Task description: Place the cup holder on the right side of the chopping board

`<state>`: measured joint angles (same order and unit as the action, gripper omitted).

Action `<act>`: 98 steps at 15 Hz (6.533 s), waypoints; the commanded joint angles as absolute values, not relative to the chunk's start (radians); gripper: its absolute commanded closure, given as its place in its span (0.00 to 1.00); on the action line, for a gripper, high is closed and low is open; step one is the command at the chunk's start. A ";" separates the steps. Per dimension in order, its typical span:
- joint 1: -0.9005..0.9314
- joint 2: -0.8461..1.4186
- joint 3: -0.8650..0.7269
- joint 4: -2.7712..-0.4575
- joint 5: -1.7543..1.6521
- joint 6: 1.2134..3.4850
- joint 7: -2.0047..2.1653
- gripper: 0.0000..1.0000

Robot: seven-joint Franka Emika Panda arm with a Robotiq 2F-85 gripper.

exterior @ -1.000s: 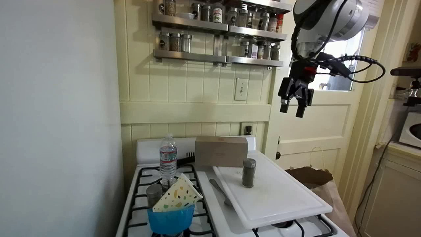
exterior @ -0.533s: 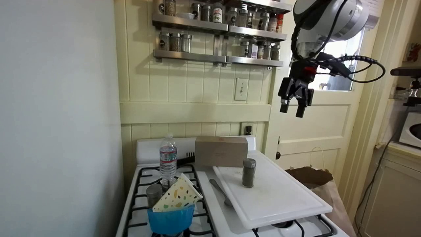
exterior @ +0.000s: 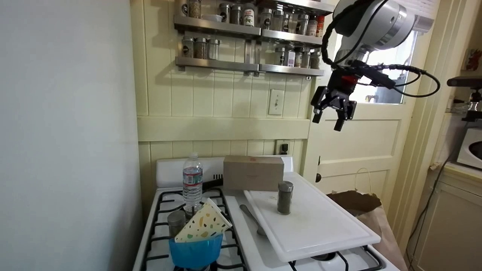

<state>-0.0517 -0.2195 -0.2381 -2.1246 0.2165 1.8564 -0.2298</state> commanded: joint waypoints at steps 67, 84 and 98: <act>-0.239 0.508 0.019 -1.509 0.584 1.676 -1.025 0.99; -0.144 0.026 -0.013 -2.112 0.438 2.246 -1.035 0.96; -0.274 -0.554 0.147 -2.629 0.027 2.291 -0.274 0.96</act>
<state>-0.2167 -0.4419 0.0861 -2.5601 0.0995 2.3456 -0.4467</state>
